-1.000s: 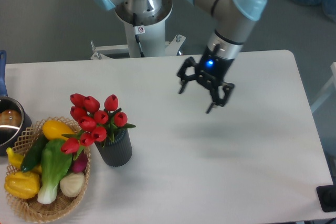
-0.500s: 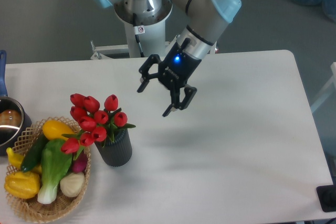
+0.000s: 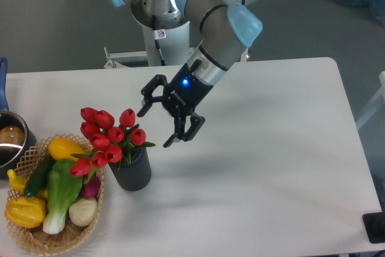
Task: Pick up the flowers from the vase
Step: 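Lower the gripper around the tulip stems above the vase rim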
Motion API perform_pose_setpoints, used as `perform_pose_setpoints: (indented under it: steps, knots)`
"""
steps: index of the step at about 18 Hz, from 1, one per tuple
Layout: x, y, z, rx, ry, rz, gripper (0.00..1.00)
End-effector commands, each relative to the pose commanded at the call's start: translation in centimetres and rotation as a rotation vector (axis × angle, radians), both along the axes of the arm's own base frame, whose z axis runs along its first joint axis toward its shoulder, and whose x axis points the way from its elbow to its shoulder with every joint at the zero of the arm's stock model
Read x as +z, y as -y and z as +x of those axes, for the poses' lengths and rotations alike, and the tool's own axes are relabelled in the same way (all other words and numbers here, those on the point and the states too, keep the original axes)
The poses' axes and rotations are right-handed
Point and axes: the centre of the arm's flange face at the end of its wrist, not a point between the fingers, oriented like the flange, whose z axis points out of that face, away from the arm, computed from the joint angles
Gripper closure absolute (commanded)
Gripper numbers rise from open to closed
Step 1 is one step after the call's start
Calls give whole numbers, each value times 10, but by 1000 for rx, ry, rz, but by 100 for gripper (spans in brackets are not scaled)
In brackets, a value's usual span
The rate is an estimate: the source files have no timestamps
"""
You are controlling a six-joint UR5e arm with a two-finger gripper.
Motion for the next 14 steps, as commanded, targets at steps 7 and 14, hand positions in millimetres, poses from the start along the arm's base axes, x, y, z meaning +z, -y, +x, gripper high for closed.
perform_pose_setpoints:
  steps: [7,14]
  knots:
    - [-7,-13,8,-14,79,41,0]
    - [-11,-20,23,-37,129,70,1]
